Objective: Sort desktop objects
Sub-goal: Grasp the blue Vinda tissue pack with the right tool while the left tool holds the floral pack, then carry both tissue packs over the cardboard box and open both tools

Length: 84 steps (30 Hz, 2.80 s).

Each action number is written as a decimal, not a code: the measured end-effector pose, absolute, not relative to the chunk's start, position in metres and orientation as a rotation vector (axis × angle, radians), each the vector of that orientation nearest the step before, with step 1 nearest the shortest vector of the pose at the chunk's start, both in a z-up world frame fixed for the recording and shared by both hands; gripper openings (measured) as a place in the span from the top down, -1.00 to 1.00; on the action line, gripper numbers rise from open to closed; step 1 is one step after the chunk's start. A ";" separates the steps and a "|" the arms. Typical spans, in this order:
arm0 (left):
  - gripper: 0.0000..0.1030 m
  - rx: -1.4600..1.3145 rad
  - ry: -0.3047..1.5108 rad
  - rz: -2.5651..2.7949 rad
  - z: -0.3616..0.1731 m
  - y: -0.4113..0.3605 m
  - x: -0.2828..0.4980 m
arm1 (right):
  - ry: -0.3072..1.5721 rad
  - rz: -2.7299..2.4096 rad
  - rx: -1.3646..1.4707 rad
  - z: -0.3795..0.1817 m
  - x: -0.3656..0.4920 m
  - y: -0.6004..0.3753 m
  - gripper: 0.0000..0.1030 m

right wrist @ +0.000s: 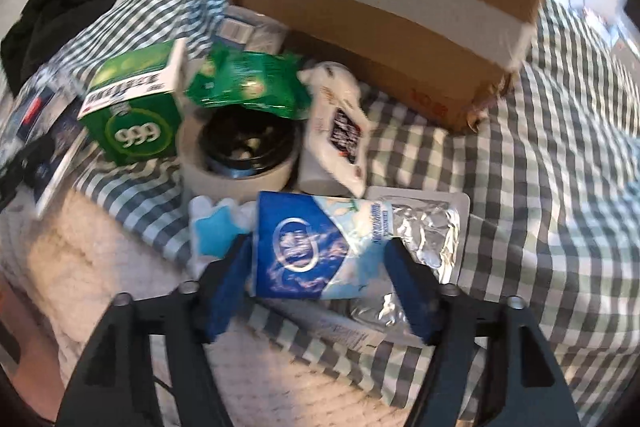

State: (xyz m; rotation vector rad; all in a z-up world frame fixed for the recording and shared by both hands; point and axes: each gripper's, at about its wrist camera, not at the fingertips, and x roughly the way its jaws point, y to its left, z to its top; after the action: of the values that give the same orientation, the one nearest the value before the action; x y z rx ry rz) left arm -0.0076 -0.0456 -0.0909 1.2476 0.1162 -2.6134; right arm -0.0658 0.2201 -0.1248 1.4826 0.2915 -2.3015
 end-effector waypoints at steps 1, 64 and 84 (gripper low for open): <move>0.30 1.251 0.115 -2.612 -0.091 -0.045 -0.008 | 0.260 -2.297 1.491 -0.127 -0.069 0.223 -0.46; 0.32 0.897 0.229 -3.079 0.040 0.026 0.057 | -0.176 -2.466 0.953 0.074 0.016 0.264 -0.41; 0.32 0.943 0.282 -3.081 0.027 0.044 -0.073 | -0.280 -2.489 0.945 0.063 -0.113 0.286 -0.41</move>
State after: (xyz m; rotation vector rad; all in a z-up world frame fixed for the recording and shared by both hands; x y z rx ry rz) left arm -0.0730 0.0442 0.0273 0.9433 0.2819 -3.0815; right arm -0.1132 0.2858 0.0629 0.9451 -0.2802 -2.4893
